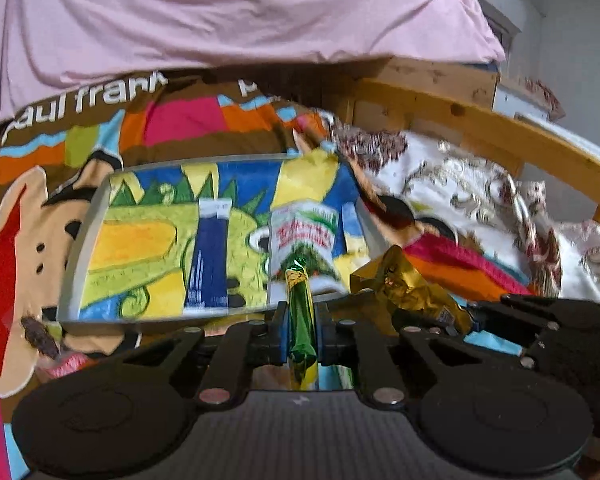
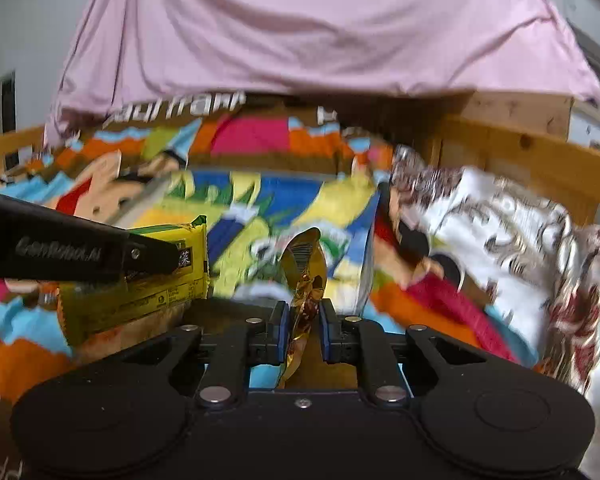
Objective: Organize snacks
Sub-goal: 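Lift the gold bag with the right tool while the left tool lifts the yellow-green packet, then lower the gold bag into the tray with the right tool while the left tool lowers the yellow-green packet there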
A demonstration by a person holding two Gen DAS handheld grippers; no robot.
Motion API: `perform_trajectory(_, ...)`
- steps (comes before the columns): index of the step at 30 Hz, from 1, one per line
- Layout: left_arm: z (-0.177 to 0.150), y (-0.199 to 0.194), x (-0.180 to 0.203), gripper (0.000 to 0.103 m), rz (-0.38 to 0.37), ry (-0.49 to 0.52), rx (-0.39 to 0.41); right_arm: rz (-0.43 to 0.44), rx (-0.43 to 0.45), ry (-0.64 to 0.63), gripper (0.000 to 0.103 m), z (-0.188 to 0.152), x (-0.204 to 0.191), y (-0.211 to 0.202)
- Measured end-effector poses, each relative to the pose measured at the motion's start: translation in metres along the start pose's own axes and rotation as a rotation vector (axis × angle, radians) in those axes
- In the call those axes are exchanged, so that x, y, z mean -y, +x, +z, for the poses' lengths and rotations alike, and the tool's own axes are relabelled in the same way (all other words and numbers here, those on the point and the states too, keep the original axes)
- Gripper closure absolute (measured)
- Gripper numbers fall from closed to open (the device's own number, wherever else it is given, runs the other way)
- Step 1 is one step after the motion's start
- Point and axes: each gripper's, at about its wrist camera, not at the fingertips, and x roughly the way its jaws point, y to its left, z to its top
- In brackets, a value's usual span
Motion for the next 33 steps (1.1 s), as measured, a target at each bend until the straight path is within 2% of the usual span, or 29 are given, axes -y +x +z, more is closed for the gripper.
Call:
perform_trajectory(4,0.015,0.000,-0.002,0.090,0.007,-0.027,0.064,-0.032,0.100,-0.003,0.087,0.010,0.007,0.001)
perform_trajectory(10,0.037,0.020,-0.010,0.090,0.037,-0.042,0.135,-0.049,0.198,0.015,0.086,0.024,0.023,0.024)
perform_trajectory(18,0.058,0.084,-0.026,0.090,0.079,-0.065,0.162,-0.038,0.168,0.113,0.086,0.028,0.027,0.081)
perform_trajectory(26,0.059,0.138,-0.031,0.090,0.101,-0.076,0.153,-0.079,0.118,0.013,0.085,0.018,0.016,0.110)
perform_trajectory(33,0.049,0.153,-0.033,0.090,0.102,-0.081,0.127,-0.076,0.074,-0.009,0.083,0.014,0.013,0.120)
